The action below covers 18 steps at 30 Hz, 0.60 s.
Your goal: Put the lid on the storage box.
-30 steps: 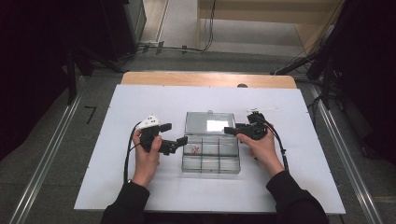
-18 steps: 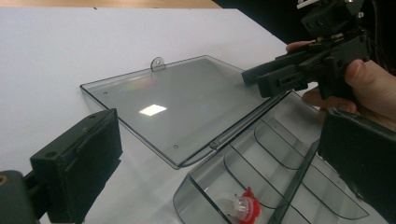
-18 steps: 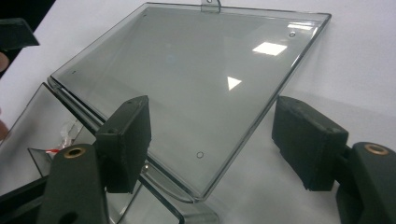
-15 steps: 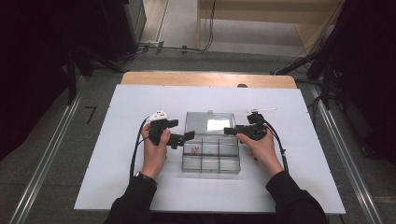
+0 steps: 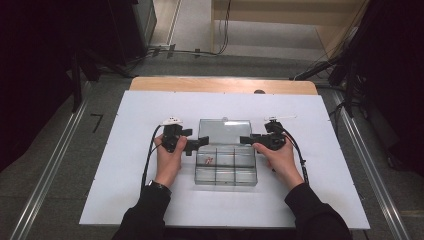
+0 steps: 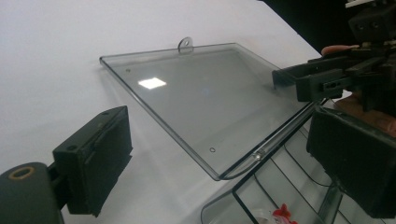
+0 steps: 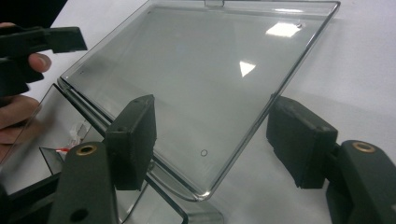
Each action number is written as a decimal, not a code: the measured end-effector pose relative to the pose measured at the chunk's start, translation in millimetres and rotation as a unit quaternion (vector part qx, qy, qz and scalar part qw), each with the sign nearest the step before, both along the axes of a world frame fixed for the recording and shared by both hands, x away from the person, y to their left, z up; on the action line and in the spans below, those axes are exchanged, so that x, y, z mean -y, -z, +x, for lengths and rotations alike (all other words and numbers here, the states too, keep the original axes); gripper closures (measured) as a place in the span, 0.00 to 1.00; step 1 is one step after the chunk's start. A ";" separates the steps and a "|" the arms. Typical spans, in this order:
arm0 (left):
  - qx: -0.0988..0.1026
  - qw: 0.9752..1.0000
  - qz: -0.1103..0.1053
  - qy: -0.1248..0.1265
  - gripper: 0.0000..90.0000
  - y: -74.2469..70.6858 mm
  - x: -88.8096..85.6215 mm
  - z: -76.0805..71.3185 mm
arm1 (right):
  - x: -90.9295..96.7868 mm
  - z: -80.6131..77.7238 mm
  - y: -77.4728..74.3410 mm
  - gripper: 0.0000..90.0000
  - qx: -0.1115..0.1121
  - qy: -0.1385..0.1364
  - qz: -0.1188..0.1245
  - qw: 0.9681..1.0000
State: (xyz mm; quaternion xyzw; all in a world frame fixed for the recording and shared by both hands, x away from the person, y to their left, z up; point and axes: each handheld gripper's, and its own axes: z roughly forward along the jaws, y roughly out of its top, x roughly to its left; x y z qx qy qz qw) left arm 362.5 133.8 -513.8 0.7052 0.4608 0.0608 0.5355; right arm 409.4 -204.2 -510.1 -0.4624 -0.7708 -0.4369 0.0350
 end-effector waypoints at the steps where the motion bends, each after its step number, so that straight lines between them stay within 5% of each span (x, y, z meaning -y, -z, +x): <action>1: -0.004 1.000 0.001 -0.003 0.11 0.8 0.3 0.8 | -0.1 -0.1 -0.2 0.36 0.002 0.000 -0.001 1.000; 18: -0.055 0.998 0.016 -0.034 0.33 4.6 12.7 13.6 | -0.1 -1.6 -1.4 0.40 0.013 -0.004 0.000 1.000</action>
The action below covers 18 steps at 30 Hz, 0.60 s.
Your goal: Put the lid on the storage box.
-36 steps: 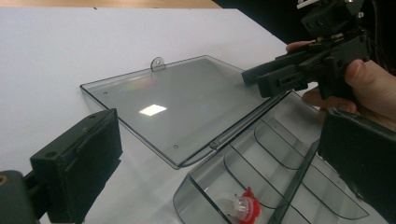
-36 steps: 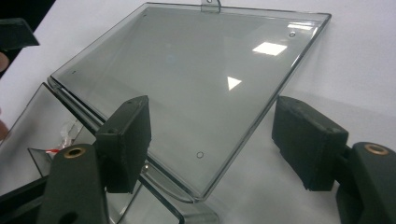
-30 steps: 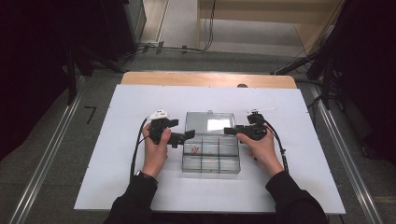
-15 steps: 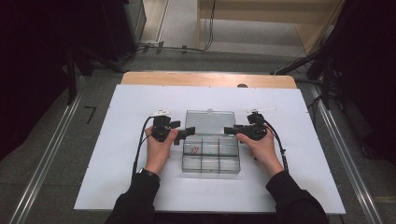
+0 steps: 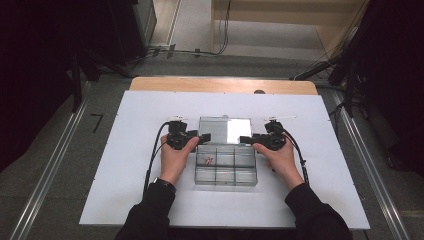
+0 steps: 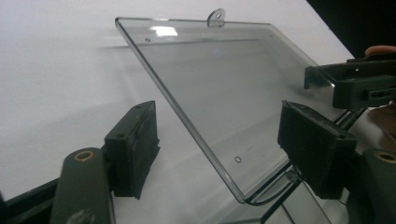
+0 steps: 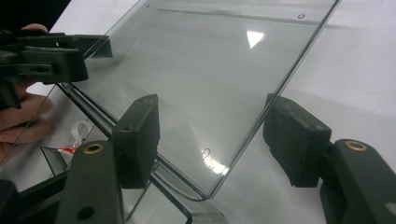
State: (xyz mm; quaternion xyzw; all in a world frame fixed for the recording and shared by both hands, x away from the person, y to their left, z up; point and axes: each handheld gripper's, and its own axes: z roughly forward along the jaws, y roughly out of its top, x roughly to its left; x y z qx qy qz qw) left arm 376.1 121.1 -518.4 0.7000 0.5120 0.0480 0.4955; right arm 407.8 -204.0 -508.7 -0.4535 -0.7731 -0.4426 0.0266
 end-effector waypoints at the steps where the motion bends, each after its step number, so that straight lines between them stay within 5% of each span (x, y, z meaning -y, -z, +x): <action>1: -0.001 1.000 -0.001 0.002 0.34 0.5 0.4 0.2 | 0.1 -0.1 0.0 0.40 0.001 0.000 0.001 1.000; 18: 0.016 1.000 -0.021 0.013 0.59 -6.5 -1.0 -3.9 | 1.2 -3.4 -5.0 0.52 0.023 -0.012 0.005 1.000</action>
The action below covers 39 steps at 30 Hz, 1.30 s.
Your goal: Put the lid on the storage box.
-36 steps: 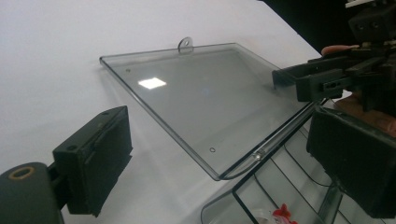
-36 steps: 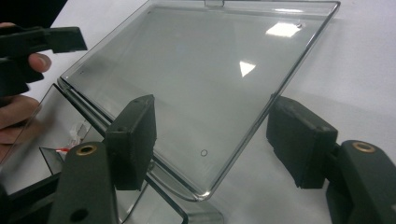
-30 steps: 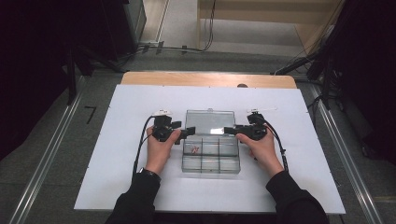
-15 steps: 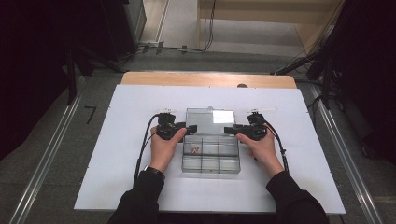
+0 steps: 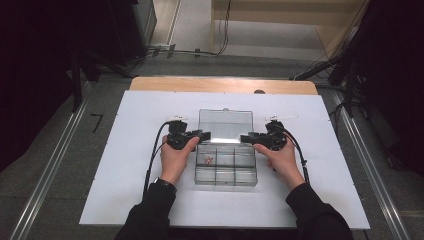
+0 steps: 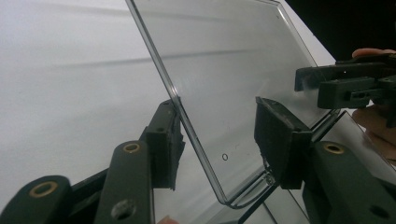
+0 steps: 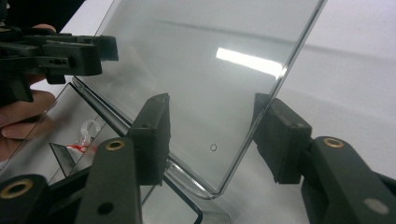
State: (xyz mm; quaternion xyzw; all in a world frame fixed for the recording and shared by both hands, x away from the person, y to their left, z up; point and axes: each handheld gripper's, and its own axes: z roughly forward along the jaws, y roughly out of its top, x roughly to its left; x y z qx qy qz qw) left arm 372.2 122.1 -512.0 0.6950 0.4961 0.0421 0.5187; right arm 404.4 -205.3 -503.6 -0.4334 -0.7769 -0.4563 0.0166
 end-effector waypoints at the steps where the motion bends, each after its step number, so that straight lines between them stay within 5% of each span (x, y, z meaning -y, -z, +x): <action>1: 0.003 1.000 0.000 0.001 0.61 -0.7 -0.4 -0.4 | 0.1 -0.3 -0.4 0.53 0.003 0.000 0.001 1.000; 15: 0.040 0.999 -0.018 0.008 0.81 -10.3 -8.5 -14.1 | 7.1 -12.4 -11.9 0.74 0.068 -0.011 0.001 0.998; 26: 0.039 0.999 -0.009 0.019 0.75 -17.4 -7.0 -12.6 | 6.2 -21.1 -11.7 0.75 0.116 -0.013 -0.010 0.993; 33: 0.071 0.997 -0.027 0.004 0.66 -34.4 -7.2 -10.1 | 6.6 -22.9 -10.0 0.75 0.125 -0.012 -0.007 0.992; 36: 0.079 0.997 -0.008 0.001 0.72 -36.5 -5.9 -11.1 | 6.9 -24.2 -9.2 0.75 0.134 -0.013 -0.005 0.991; 39: 0.083 0.996 -0.016 0.003 0.74 -34.6 -7.7 -12.4 | 7.3 -25.9 -8.3 0.75 0.137 -0.010 -0.003 0.990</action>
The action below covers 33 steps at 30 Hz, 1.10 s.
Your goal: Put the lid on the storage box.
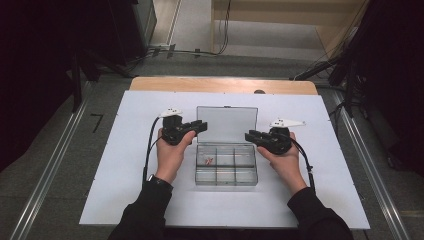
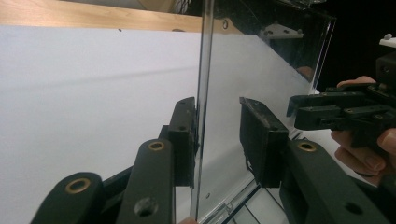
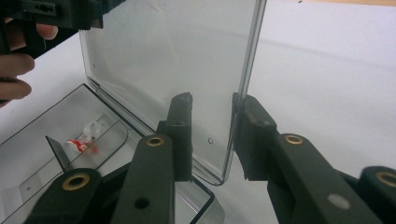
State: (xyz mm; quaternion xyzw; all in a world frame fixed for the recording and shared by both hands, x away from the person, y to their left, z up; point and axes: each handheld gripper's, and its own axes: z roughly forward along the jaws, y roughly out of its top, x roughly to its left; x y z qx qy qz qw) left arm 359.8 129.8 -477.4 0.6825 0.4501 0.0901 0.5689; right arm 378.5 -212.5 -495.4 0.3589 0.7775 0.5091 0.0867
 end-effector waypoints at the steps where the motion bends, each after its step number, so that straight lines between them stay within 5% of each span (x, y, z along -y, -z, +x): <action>1: 0.003 1.000 -0.001 0.000 0.74 0.8 -0.2 -0.5 | -0.1 -0.2 -0.1 0.75 -0.001 0.001 0.001 1.000; 18: 0.034 0.999 -0.004 0.020 0.74 1.8 -2.2 -16.8 | 4.2 -6.2 -28.3 0.58 0.025 0.005 0.031 0.999; 26: 0.042 0.999 -0.004 0.032 0.72 2.1 -3.4 -21.8 | 3.9 -12.3 -46.5 0.59 0.050 -0.002 0.038 0.998; 33: 0.046 0.998 0.001 0.037 0.71 2.3 -4.1 -25.2 | -1.1 -18.5 -49.9 0.66 0.063 -0.008 0.019 0.998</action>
